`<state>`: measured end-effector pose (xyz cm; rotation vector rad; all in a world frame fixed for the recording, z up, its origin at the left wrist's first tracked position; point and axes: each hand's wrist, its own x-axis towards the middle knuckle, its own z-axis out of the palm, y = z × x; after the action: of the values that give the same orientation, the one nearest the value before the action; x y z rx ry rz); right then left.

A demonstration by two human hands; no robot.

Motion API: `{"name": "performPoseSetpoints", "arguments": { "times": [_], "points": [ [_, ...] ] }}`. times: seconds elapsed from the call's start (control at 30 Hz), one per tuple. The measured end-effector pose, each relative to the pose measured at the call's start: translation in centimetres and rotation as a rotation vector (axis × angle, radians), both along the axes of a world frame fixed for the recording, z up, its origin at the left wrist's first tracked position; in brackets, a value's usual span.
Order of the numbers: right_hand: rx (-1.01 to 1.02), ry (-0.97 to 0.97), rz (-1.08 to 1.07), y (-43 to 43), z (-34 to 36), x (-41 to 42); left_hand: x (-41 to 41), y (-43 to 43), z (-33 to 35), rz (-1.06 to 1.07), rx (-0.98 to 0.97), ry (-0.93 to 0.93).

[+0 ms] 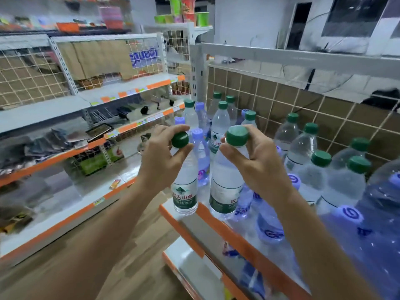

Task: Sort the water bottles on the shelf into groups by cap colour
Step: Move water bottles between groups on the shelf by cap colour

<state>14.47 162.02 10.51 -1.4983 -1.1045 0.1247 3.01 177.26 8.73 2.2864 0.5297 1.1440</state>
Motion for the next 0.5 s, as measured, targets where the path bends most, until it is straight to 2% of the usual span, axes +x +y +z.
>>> {"name": "performPoseSetpoints", "arguments": {
  "times": [0.2,0.37,0.5],
  "points": [
    [-0.190,-0.059,0.033,4.9,0.1,1.9,1.7,4.0,0.0,-0.040,0.024,-0.004],
    [-0.298,-0.078,-0.119,7.1,-1.1,3.9,3.5,6.3,1.8,-0.065,0.113,-0.005],
    [-0.463,-0.129,-0.223,7.9,-1.6,4.9,4.7,7.9,4.4,-0.081,0.202,-0.069]
  ]
}}
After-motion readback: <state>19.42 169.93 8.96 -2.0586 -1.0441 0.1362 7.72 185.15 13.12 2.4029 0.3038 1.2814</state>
